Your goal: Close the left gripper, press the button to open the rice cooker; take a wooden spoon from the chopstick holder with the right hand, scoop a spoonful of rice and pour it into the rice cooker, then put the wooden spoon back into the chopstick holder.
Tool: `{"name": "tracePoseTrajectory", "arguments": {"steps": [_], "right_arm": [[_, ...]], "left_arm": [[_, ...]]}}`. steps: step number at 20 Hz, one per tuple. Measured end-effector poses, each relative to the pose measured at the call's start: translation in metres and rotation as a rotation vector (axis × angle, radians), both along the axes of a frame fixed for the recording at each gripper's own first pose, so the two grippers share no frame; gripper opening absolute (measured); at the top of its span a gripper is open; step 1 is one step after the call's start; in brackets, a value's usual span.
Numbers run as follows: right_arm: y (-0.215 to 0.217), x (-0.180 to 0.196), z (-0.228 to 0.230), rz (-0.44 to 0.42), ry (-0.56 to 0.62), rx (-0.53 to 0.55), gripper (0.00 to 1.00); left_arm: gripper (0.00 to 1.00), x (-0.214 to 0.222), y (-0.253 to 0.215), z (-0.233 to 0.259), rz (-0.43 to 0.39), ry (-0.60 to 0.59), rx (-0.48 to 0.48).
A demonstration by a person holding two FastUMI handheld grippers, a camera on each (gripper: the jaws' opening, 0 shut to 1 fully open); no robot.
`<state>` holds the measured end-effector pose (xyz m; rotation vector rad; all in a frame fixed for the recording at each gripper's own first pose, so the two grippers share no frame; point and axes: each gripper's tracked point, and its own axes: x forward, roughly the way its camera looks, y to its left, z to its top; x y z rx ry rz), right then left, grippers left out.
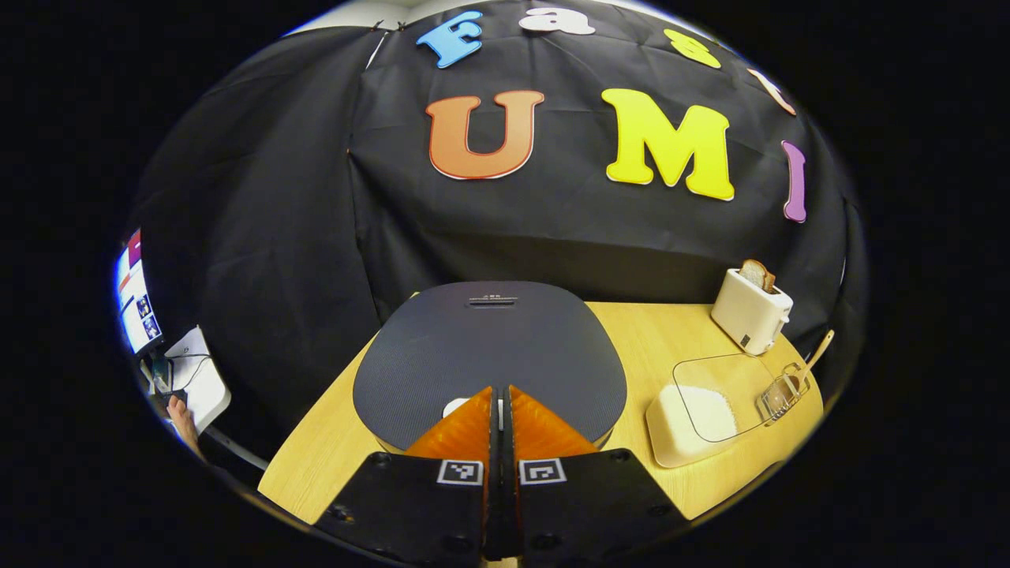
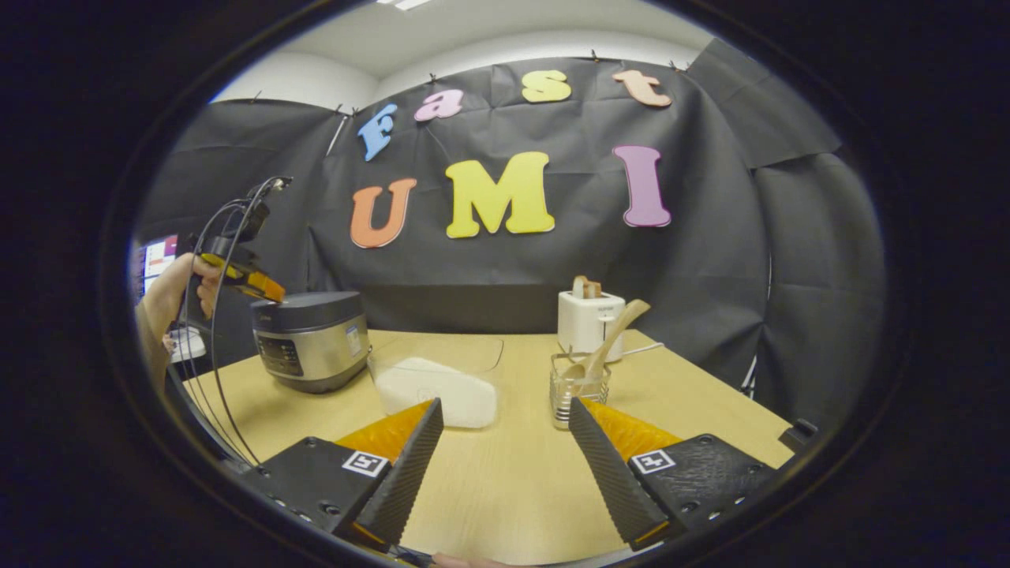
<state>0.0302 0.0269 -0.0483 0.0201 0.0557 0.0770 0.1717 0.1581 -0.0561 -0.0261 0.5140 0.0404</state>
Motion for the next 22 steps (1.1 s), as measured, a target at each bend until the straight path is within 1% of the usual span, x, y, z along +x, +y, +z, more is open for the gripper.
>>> {"name": "tracePoseTrajectory", "arguments": {"steps": [1,2,3,4,5,6,8,9,10,12,13,14,15,16,18,19,20,21,22], "right_arm": [[-0.002,0.0,-0.001,-0.002,0.005,-0.003,0.95],[-0.003,0.0,-0.002,-0.005,0.008,-0.005,0.92],[-0.004,-0.002,0.0,-0.007,0.004,-0.007,0.96],[-0.006,-0.003,0.003,-0.01,-0.004,-0.009,0.96],[-0.007,-0.003,0.005,-0.014,-0.011,-0.01,0.96],[-0.006,-0.003,0.006,-0.015,-0.015,-0.01,0.92],[-0.006,-0.005,0.009,-0.013,-0.019,-0.002,0.92],[-0.006,-0.007,0.01,-0.013,-0.02,0.001,0.95],[-0.006,-0.009,0.012,-0.012,-0.024,0.003,0.92],[-0.007,-0.013,0.019,-0.016,-0.043,0.001,0.92],[-0.011,-0.015,0.023,-0.021,-0.054,0.003,0.95],[-0.013,-0.016,0.025,-0.027,-0.062,0.006,0.96],[-0.015,-0.016,0.027,-0.03,-0.066,0.009,0.92],[-0.016,-0.017,0.028,-0.032,-0.066,0.012,0.95],[-0.021,-0.016,0.028,-0.04,-0.065,0.019,0.95],[-0.024,-0.016,0.027,-0.042,-0.06,0.029,0.92],[-0.024,-0.015,0.027,-0.037,-0.052,0.041,0.95],[-0.029,-0.014,0.025,-0.043,-0.044,0.056,0.92],[-0.034,-0.013,0.025,-0.059,-0.044,0.053,0.95]], "left_arm": [[0.03,-0.001,0.0,-0.001,0.006,0.014,0.0],[0.0,-0.002,0.0,-0.002,0.006,0.024,0.007],[0.03,-0.002,0.001,-0.003,0.005,0.029,0.009],[0.03,-0.002,-0.001,-0.003,0.005,0.035,0.004],[0.03,-0.002,-0.001,-0.004,0.0,0.038,0.0],[0.03,-0.004,-0.002,-0.006,0.005,0.043,-0.021],[0.03,-0.003,-0.002,-0.006,0.0,0.039,-0.04],[0.04,-0.003,-0.001,-0.008,0.001,0.042,-0.045],[0.03,-0.002,-0.001,-0.006,0.0,0.036,-0.046],[0.03,-0.004,0.0,0.002,0.011,0.028,-0.058],[0.03,-0.005,0.002,0.01,0.021,-0.001,-0.06],[0.03,-0.009,0.002,0.018,0.029,-0.012,-0.06],[0.03,-0.01,0.003,0.033,0.034,-0.066,-0.042],[0.03,-0.009,0.005,0.046,0.04,-0.113,-0.018],[0.03,-0.018,0.009,0.076,0.063,-0.188,0.007],[0.03,-0.024,0.007,0.085,0.074,-0.208,-0.005],[0.03,-0.031,-0.006,0.097,0.056,-0.236,-0.02],[0.03,-0.039,-0.016,0.105,0.038,-0.264,-0.018],[0.03,-0.045,-0.019,0.109,0.03,-0.285,-0.01]]}}
